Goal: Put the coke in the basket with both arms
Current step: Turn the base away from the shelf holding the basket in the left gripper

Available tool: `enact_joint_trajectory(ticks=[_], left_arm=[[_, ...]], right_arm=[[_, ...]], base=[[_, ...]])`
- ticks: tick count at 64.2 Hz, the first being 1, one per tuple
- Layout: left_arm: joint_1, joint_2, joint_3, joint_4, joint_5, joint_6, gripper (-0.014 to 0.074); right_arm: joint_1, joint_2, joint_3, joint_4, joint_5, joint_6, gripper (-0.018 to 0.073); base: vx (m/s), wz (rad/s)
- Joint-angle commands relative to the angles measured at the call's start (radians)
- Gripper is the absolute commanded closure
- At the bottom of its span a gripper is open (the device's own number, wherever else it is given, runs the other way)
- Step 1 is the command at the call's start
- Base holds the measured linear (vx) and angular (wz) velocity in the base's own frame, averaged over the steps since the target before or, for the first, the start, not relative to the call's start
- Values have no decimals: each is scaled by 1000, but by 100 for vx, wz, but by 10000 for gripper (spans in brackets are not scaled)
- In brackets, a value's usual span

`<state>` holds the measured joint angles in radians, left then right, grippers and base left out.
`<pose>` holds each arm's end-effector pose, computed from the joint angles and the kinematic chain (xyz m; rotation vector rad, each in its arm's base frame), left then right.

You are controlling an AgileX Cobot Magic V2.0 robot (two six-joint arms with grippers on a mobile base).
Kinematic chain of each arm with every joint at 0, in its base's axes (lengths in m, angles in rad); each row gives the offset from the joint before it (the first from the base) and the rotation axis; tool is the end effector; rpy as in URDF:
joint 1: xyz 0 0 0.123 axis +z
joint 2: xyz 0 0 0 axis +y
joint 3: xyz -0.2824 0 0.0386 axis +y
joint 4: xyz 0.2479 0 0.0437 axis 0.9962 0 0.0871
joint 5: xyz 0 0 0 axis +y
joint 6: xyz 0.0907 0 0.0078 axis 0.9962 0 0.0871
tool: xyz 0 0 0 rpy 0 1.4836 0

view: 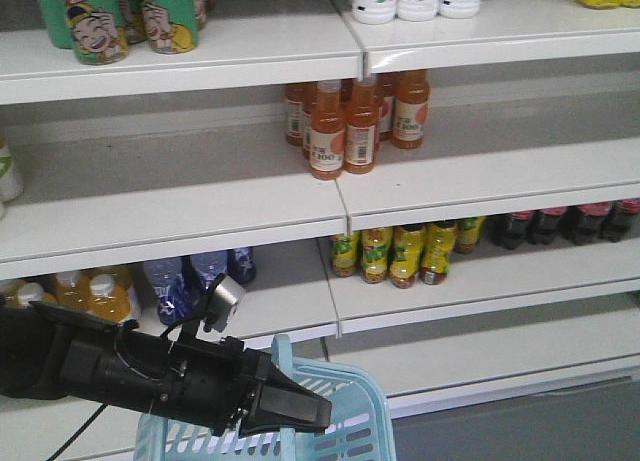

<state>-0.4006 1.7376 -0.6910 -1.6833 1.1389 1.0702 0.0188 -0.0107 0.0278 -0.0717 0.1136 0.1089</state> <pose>0.2223 -0.1834 0.1766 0.2386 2.4681 -1.8497 0.0568 0.0003 0.1940 0.0215 1.6140 0.0371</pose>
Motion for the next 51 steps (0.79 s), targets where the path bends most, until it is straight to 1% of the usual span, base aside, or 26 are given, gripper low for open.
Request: enact_joint_trajectory(ticks=[1,51], left_arm=[[-4,-51,-13,-102,100,2,603],[-4,-51,-13,-102,100,2,603]], right_arm=[[-5,-13,8,-5,-72,-6,569],[-5,-13,8,-5,-73,-6,569]], base=[[-8,-44],[-10,-46]])
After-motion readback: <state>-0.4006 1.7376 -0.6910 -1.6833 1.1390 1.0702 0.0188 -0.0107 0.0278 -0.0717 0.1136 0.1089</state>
